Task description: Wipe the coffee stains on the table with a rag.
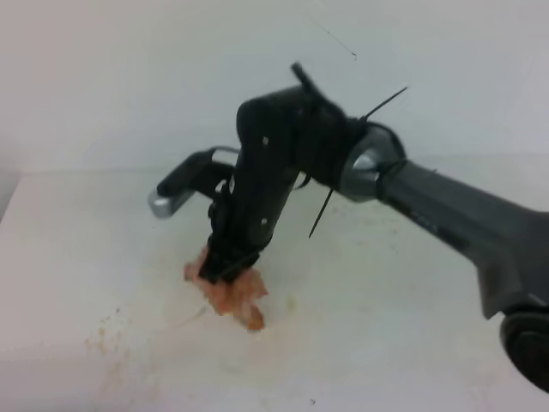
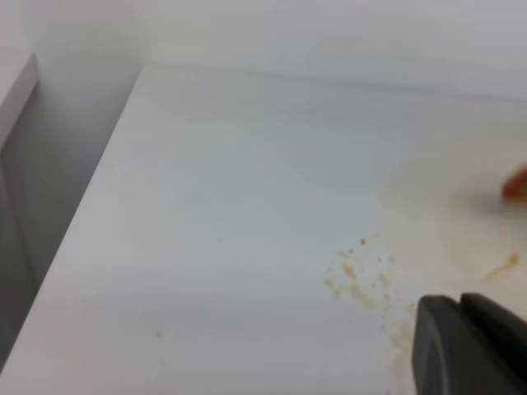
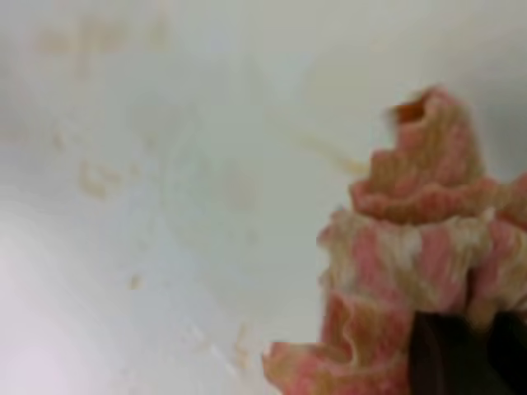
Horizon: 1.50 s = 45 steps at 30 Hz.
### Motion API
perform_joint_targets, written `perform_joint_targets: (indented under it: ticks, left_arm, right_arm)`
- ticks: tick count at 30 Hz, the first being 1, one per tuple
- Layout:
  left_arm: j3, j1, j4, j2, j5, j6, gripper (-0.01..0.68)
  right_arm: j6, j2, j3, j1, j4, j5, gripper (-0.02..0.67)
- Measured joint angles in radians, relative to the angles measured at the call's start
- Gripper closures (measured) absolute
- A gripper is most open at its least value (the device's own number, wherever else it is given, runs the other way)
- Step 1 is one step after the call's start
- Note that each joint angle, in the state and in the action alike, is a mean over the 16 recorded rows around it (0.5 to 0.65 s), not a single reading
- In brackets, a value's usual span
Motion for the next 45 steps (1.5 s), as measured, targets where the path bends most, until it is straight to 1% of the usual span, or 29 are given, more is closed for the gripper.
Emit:
perform_joint_targets:
  ticks: [5,10,14,20,25,28,31,39,42,45]
  left_arm:
    - [0.000,0.000,0.000,0.000,0.000,0.000,0.675]
    - [0.000,0.000,0.000,0.000,0.000,0.000,0.675]
    - [0.000,0.000,0.000,0.000,0.000,0.000,0.675]
    - [0.000,0.000,0.000,0.000,0.000,0.000,0.675]
    - [0.000,0.000,0.000,0.000,0.000,0.000,0.675]
    - [0.000,0.000,0.000,-0.002,0.000,0.000,0.675]
    - [0.000,0.000,0.000,-0.002,0.000,0.000,0.675]
    - [0.000,0.000,0.000,-0.002,0.000,0.000,0.675]
    - [0.000,0.000,0.000,-0.002,0.000,0.000,0.675]
    - [0.000,0.000,0.000,0.000,0.000,0.000,0.675]
  right_arm:
    - [0.039,-0.122,0.079,-0.047,-0.056,-0.014,0.608]
    - [0.063,-0.266,0.269,-0.112,-0.063,-0.112,0.608]
    - [0.073,-0.388,0.497,-0.166,-0.065,-0.257,0.608]
    - [0.076,-0.541,0.844,-0.227,-0.064,-0.533,0.608]
    - [0.074,-0.607,1.023,-0.252,-0.062,-0.699,0.597]
    - [0.074,-0.620,1.071,-0.259,-0.060,-0.750,0.567]
    - [0.074,-0.623,1.079,-0.261,-0.059,-0.762,0.513]
    - [0.063,-0.656,1.019,-0.261,-0.057,-0.665,0.350]
    - [0.059,-0.691,0.980,-0.261,-0.059,-0.595,0.332]
    - [0.054,-0.744,0.942,-0.261,-0.069,-0.517,0.364]
